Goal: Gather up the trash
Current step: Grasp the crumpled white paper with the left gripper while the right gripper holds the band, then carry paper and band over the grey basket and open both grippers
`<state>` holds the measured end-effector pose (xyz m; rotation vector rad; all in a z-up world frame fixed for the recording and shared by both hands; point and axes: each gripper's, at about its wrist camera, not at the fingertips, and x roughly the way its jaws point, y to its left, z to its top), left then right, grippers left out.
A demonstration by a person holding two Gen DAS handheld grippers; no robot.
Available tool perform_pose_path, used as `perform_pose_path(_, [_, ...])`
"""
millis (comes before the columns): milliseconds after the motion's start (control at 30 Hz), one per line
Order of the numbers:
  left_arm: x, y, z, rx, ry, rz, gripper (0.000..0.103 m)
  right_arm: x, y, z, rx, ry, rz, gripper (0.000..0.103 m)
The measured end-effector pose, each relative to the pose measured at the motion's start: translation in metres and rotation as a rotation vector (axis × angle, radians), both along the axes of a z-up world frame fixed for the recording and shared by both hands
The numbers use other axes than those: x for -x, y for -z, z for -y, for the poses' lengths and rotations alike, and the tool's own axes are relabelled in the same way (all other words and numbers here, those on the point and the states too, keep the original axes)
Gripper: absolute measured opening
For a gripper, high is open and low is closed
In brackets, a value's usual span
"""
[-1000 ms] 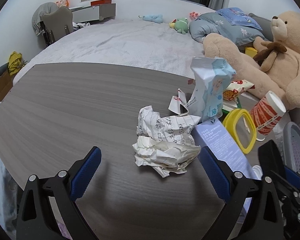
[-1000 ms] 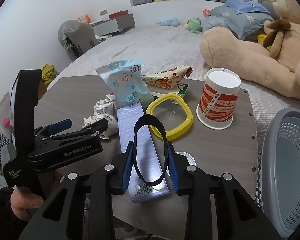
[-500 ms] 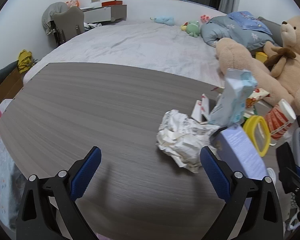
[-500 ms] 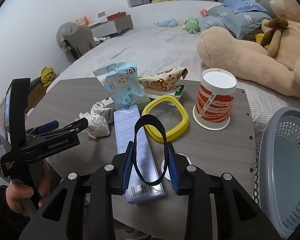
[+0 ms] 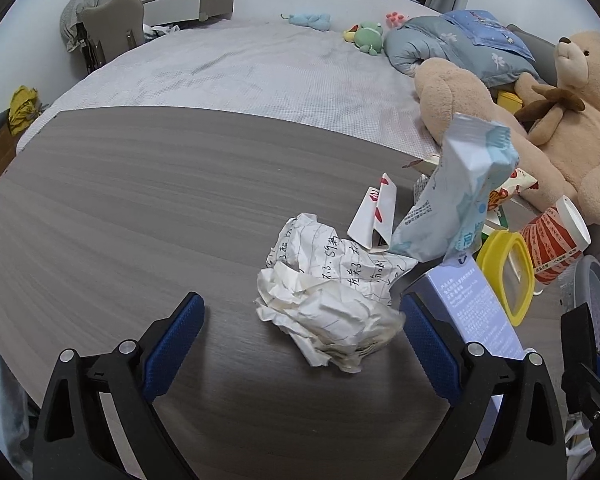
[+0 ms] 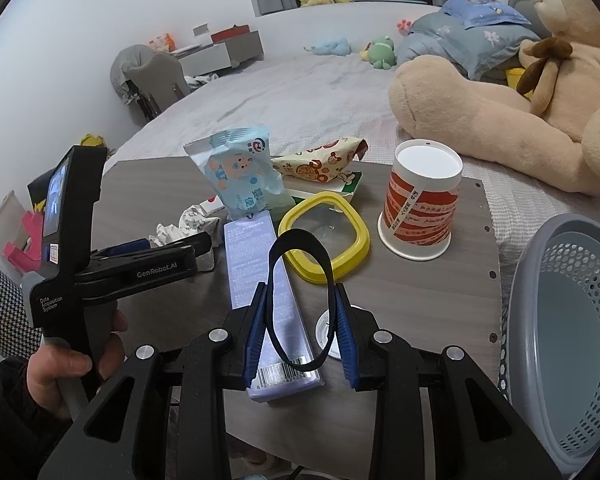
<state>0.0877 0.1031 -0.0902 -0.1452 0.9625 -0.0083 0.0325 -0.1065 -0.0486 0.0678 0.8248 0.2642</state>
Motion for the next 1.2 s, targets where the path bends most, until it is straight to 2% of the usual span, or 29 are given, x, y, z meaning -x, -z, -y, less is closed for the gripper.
perform_pose_path(33, [0.000,0.001,0.000,0.005,0.004,-0.001,0.087,0.000,0.000,0.001,-0.002,0.001,-0.001,0.032])
perform_pose_path(67, [0.001,0.002,-0.002,0.012,0.009,-0.006,0.077,0.000,0.000,0.001,-0.003,0.001,-0.001,0.032])
perform_pose_path(200, [0.004,0.001,-0.002,0.006,0.016,-0.009,0.053,-0.001,-0.001,0.002,-0.012,0.000,0.000,0.032])
perform_pose_path(267, [0.005,0.000,-0.005,0.027,0.016,-0.015,0.046,-0.001,-0.001,0.003,-0.015,-0.002,0.002,0.032])
perform_pose_path(1200, [0.057,-0.030,-0.024,0.041,0.016,0.086,0.045,0.012,-0.003,0.000,-0.009,0.000,0.017,0.032])
